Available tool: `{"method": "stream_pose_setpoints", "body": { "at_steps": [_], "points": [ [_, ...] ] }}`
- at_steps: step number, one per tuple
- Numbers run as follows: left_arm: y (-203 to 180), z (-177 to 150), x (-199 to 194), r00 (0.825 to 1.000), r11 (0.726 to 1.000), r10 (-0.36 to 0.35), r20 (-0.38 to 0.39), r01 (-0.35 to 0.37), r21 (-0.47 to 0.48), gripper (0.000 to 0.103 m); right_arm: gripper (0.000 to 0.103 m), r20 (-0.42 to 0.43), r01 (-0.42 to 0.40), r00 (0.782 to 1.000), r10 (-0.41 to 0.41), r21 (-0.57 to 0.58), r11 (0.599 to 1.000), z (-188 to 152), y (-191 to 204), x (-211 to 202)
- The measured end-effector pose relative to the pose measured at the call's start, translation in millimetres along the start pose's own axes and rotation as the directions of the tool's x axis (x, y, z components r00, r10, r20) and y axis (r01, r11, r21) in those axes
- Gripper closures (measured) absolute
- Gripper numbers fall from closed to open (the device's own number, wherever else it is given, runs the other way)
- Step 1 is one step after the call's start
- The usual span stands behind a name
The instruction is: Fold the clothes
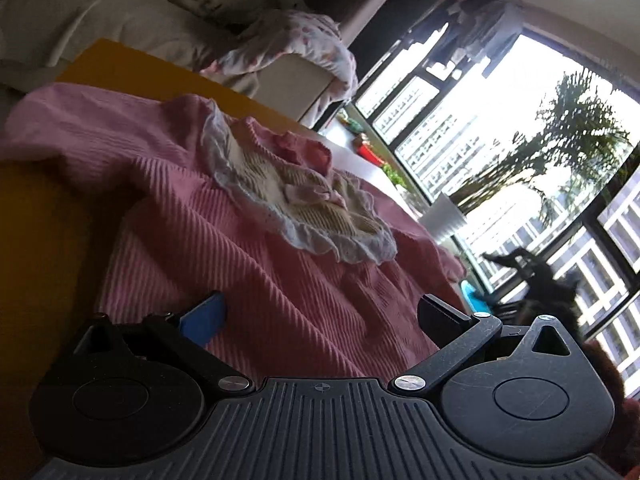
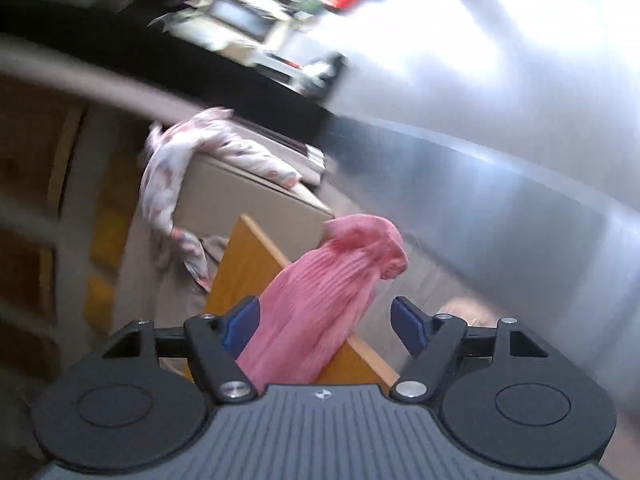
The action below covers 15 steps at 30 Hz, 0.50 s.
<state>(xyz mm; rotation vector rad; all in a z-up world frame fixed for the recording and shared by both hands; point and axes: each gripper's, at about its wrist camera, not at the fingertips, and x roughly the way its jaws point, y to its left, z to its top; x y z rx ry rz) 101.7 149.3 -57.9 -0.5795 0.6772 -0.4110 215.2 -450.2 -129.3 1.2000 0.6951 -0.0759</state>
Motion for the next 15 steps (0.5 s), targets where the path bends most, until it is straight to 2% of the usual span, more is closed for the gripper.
{"method": "stream_pose_setpoints", "body": {
  "at_steps": [3, 4, 5, 7, 8, 10, 11, 12, 15],
  "points": [
    [1.8, -1.9, -4.1, 1.000, 1.000, -0.009, -0.001, 0.009, -0.022, 0.000, 0.031, 0.021, 0.030, 0.999, -0.031, 0.030, 0.999, 4.1, -5.7, 26.1],
    [1.8, -1.9, -5.3, 1.000, 1.000, -0.010, -0.007, 0.010, -0.022, 0.000, 0.042, 0.019, 0.020, 1.000, -0.021, 0.034, 0.999, 5.8, -6.6, 34.1],
    [1.7, -1.8, -6.5, 1.000, 1.000, -0.012, -0.014, 0.011, -0.021, 0.000, 0.061, 0.014, 0.005, 1.000, -0.005, 0.038, 0.999, 7.8, -7.2, 41.8],
    [2.5, -1.0, -10.3, 0.999, 1.000, -0.015, -0.033, 0.014, -0.020, 0.000, 0.079, 0.003, -0.055, 0.998, 0.055, 0.036, 0.998, 9.9, -1.2, 49.1],
    [2.9, -1.4, -12.4, 0.999, 1.000, -0.013, -0.039, 0.012, -0.020, 0.000, 0.083, 0.007, -0.076, 0.997, 0.076, 0.015, 0.997, 10.3, 5.7, 48.7],
    [6.0, -2.8, -19.0, 0.999, 0.999, -0.020, -0.045, 0.019, -0.030, 0.000, 0.087, 0.032, -0.106, 0.993, 0.111, -0.125, 0.986, 8.2, 39.2, 41.6],
    [8.4, -3.8, -21.1, 0.999, 0.999, -0.030, -0.042, 0.028, -0.040, 0.000, 0.087, 0.045, -0.124, 0.990, 0.137, -0.219, 0.968, 4.2, 62.4, 34.2],
    [11.0, -4.9, -22.9, 0.998, 0.998, -0.041, -0.039, 0.039, -0.052, 0.000, 0.087, 0.048, -0.150, 0.983, 0.176, -0.330, 0.932, -4.9, 91.3, 24.5],
    [12.2, -6.6, -23.6, 0.998, 0.998, -0.051, -0.031, 0.050, -0.046, 0.000, 0.087, -0.011, -0.234, 0.960, 0.280, -0.581, 0.780, -48.7, 169.0, 2.2]
  ]
}}
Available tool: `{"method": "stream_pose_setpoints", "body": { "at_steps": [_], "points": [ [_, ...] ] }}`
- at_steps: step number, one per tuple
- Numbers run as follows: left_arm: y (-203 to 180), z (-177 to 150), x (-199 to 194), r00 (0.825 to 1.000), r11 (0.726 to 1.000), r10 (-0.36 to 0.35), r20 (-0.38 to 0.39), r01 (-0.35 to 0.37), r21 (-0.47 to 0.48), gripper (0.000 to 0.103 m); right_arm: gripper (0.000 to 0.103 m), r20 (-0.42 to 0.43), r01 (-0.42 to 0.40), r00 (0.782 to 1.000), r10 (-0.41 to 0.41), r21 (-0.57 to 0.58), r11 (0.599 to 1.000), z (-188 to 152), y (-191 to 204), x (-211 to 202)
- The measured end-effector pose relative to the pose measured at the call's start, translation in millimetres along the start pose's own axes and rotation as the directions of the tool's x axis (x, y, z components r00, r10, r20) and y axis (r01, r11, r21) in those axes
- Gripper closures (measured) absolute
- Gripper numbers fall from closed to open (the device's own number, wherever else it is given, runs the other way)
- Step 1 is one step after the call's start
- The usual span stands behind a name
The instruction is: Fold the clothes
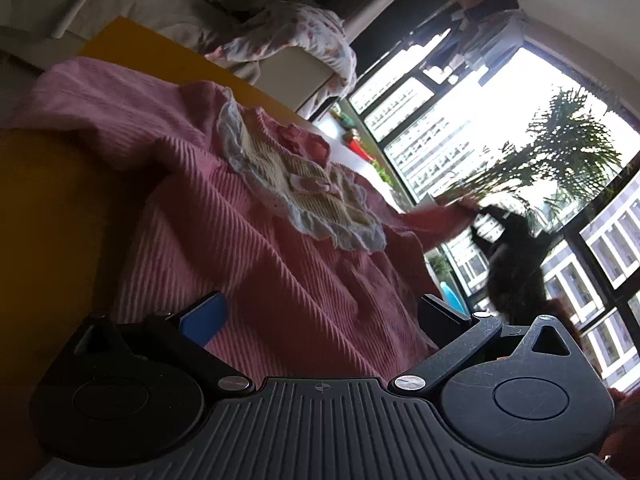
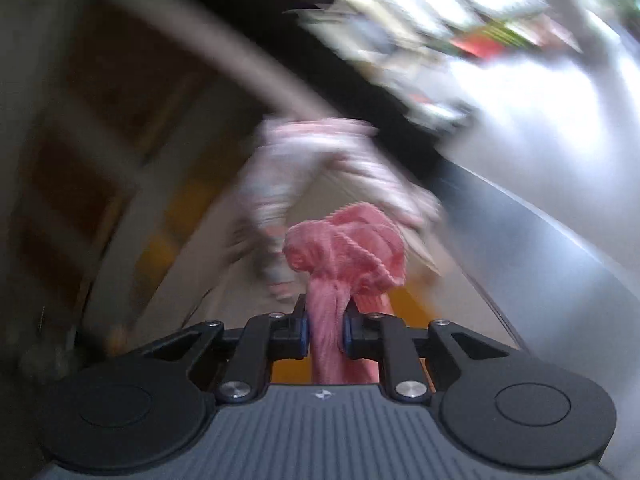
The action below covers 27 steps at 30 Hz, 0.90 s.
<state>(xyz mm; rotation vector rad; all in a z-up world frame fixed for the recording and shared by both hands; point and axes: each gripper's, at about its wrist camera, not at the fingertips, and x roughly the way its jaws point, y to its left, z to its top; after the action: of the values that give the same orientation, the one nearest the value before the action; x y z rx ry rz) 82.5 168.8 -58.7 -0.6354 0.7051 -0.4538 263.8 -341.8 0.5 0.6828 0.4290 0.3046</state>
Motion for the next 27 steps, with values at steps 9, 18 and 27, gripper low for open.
{"method": "stream_pose_setpoints", "body": {
  "at_steps": [9, 18, 27],
  "points": [
    [-10.8, -8.7, -1.1, 1.000, 0.995, 0.021, 0.023, -0.023, 0.097, 0.000, 0.088, -0.235, -0.314, 0.940, 0.246, -0.323, 0.893, -68.7, 179.1, 53.8],
    [-4.3, -7.1, -3.4, 1.000, 0.997, -0.013, 0.022, 0.011, 0.073, 0.000, 0.047, -0.368, -0.336, 0.907, 0.206, -0.335, 0.880, -146.9, 200.1, 97.2],
    [-2.1, -4.3, -2.6, 0.999, 0.993, -0.047, -0.012, 0.048, 0.107, 0.000, 0.036, -0.363, -0.300, 0.920, 0.146, -0.413, 0.860, -161.5, 179.7, 74.3]
  ]
}}
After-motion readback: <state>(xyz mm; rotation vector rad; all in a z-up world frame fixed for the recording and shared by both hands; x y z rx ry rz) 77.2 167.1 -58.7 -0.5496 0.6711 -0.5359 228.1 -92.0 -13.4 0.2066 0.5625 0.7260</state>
